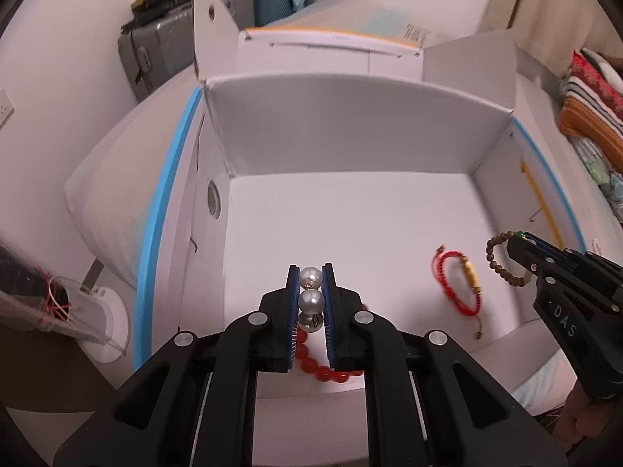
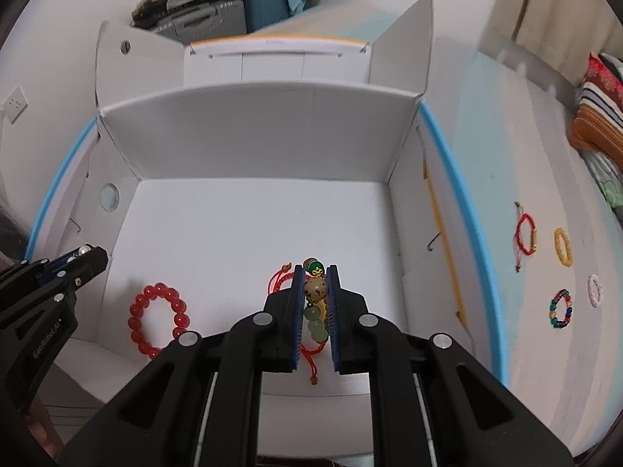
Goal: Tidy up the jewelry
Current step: 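Open both tools to release the bracelets into the box, then move both tools back toward the remaining bracelets on the bed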
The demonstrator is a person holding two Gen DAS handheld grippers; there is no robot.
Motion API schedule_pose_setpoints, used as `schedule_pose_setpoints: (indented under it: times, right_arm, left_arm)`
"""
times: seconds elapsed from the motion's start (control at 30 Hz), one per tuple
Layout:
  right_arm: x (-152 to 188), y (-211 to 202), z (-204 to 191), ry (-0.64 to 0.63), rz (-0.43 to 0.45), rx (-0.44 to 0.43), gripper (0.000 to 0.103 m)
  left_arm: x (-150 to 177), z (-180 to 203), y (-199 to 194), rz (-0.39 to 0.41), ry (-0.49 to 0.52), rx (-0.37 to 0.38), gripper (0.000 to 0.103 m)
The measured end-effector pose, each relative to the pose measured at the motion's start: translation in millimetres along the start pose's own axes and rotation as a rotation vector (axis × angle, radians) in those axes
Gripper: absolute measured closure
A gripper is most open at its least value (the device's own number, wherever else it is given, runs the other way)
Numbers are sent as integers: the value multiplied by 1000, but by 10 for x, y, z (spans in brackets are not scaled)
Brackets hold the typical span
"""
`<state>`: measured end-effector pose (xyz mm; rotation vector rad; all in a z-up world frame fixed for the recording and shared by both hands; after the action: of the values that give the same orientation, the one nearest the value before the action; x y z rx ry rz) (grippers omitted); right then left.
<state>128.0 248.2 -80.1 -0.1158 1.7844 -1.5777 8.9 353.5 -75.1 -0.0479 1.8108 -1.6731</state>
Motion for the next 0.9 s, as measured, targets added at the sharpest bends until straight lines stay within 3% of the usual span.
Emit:
schedule_pose_setpoints:
  times: [0.27, 0.33, 0.43, 0.5, 0.57, 0.7, 0.8, 0.83, 0.9]
  right_arm:
    - [31, 120, -48, -8, -41, 10, 92]
    - [28, 135, -27, -6, -45, 14, 89]
    - [37, 105, 6, 4, -38, 23, 74]
    - [38, 74, 13, 7, -30, 22, 65]
    - [38, 33, 16, 11, -20, 17, 55]
    - [30, -87, 37, 29, 1, 11, 33]
    - [41, -231, 69, 35, 31, 6, 25]
    - [46, -285, 88, 36, 43, 9, 23]
    - [51, -380, 130, 37, 66, 21, 19]
  left_arm:
    - [6, -36, 152, -38, -2, -19, 92]
    - [6, -46, 162, -37, -3, -29, 91]
    - [11, -33, 148, -38, -4, -31, 90]
    - [3, -25, 135, -36, -10, -28, 82]
    - [-10, -12, 85, -19, -12, -27, 61]
    - [-33, 5, -28, 8, -21, -6, 50]
    - [-37, 22, -126, 27, -23, -13, 36]
    - [-45, 26, -160, 39, -25, -17, 26]
    - [-79, 47, -268, 75, -24, -23, 22]
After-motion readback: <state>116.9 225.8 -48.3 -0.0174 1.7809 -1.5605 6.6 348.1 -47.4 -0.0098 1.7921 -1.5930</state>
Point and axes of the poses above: each gripper's, at about its wrist camera, not at the fingertips, and y roughly the way its jaws point, z to its right, x to its underside, the point moved 8 cm from there along y, roughly the way its jaws point, and after that the axes turned 4 degrees about -z, right-handed, at the moved point
